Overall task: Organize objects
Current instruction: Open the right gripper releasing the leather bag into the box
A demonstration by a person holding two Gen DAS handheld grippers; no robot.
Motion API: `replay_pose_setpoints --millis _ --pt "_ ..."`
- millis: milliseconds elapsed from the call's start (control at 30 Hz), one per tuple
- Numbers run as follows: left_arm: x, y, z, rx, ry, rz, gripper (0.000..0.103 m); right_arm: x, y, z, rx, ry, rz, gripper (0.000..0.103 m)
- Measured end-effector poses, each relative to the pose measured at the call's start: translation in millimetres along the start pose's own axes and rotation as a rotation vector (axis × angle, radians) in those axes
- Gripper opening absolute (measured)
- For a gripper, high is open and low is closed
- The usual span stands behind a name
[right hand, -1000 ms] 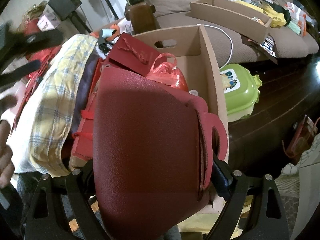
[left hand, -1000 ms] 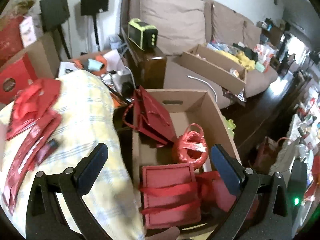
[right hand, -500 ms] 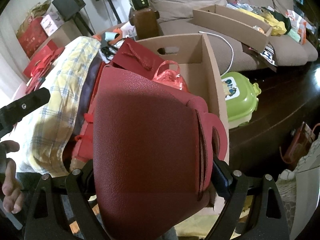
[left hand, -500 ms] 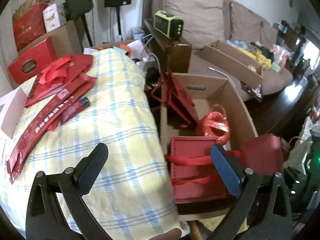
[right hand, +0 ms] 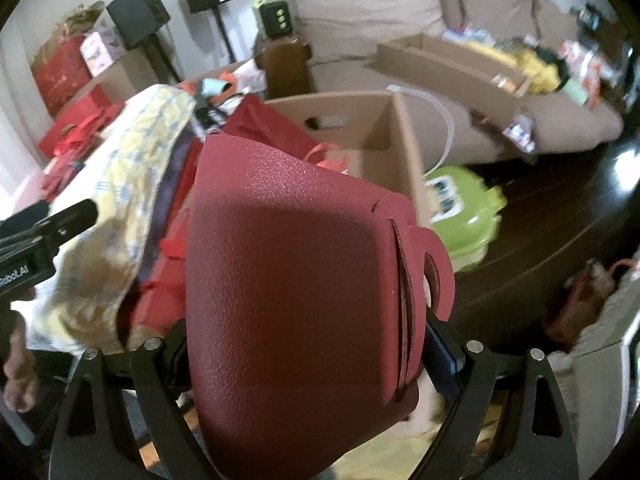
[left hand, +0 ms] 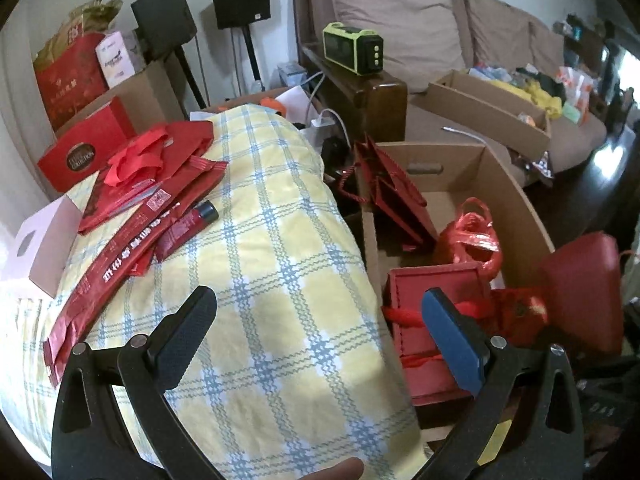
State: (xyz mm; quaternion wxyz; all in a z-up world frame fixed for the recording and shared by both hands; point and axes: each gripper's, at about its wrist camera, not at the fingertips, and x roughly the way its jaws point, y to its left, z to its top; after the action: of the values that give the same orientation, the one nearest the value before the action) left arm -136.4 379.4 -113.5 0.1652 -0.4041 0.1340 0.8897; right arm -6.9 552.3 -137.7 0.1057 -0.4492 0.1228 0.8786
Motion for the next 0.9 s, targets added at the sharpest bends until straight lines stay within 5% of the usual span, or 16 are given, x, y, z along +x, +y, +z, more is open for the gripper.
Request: replay_pose_setpoints --millis 433,900 --pt "-0.2 5.9 -6.1 0.020 -0.042 -0.081 0.102 43.7 -17.0 88.8 0.131 0.013 0.018 0.091" --pt "4.6 12.9 -3.0 -0.034 -0.012 -0.109 0.102 130.2 7.2 148.3 -0.065 0.118 -0.098 0.092"
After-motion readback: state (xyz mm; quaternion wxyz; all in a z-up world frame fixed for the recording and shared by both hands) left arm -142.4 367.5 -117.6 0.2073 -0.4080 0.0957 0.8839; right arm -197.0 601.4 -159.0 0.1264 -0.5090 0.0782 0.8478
